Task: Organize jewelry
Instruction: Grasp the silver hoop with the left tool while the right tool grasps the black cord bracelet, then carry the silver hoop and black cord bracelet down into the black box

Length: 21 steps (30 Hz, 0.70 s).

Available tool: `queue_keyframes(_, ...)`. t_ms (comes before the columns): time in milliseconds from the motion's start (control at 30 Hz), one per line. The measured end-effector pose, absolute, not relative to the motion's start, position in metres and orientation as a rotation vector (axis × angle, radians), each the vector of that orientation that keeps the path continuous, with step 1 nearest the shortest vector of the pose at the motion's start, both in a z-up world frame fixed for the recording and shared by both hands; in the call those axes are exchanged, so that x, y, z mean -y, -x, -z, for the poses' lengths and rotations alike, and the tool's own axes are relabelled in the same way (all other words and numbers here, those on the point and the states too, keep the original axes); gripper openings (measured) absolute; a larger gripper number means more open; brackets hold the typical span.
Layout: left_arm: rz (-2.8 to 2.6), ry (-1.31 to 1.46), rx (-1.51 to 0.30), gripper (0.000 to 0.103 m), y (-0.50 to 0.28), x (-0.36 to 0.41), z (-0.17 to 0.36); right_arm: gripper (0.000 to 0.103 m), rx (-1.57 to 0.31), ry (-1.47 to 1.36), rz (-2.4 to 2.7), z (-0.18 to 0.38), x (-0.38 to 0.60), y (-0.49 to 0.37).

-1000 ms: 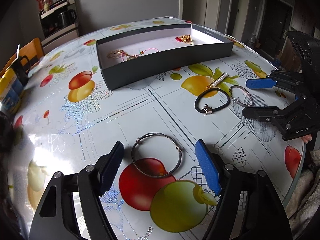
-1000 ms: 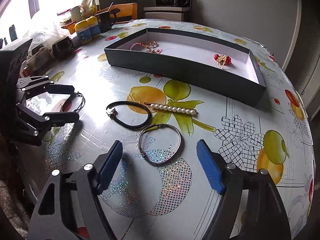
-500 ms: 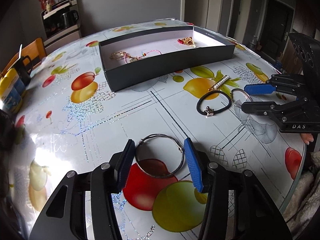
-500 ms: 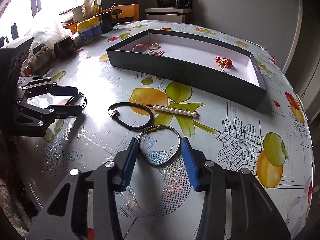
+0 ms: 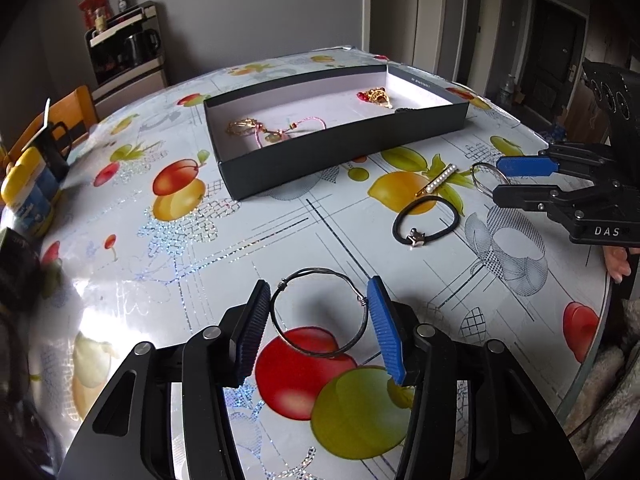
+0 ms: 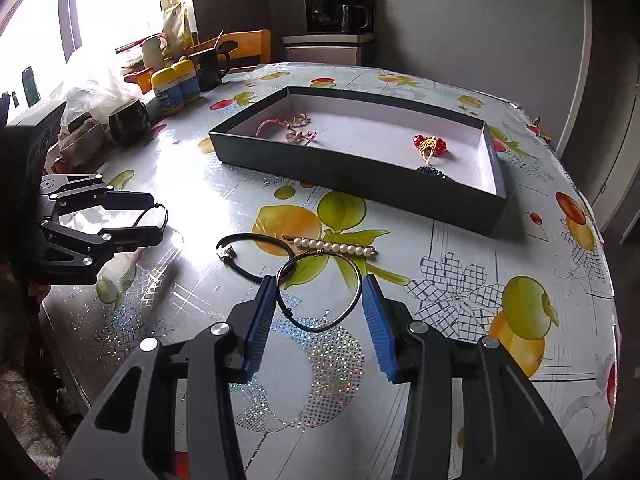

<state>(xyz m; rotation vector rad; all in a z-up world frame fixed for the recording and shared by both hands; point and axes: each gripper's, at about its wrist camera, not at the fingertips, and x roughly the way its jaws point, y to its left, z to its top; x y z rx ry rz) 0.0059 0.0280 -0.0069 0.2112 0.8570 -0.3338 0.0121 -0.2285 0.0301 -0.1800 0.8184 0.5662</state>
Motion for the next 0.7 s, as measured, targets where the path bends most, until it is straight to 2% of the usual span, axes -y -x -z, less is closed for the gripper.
queue_keyframes(333,0.334,-0.249,-0.781,0.052,-0.038,-0.022,-0.036,0.044,-0.712,0.167,-0.507,-0.070,0.242,-0.045)
queue_keyframes(700,0.320,-0.267,-0.719,0.053,-0.108,-0.006,-0.083,0.044,-0.665,0.051,-0.421,-0.113,0.263,-0.125)
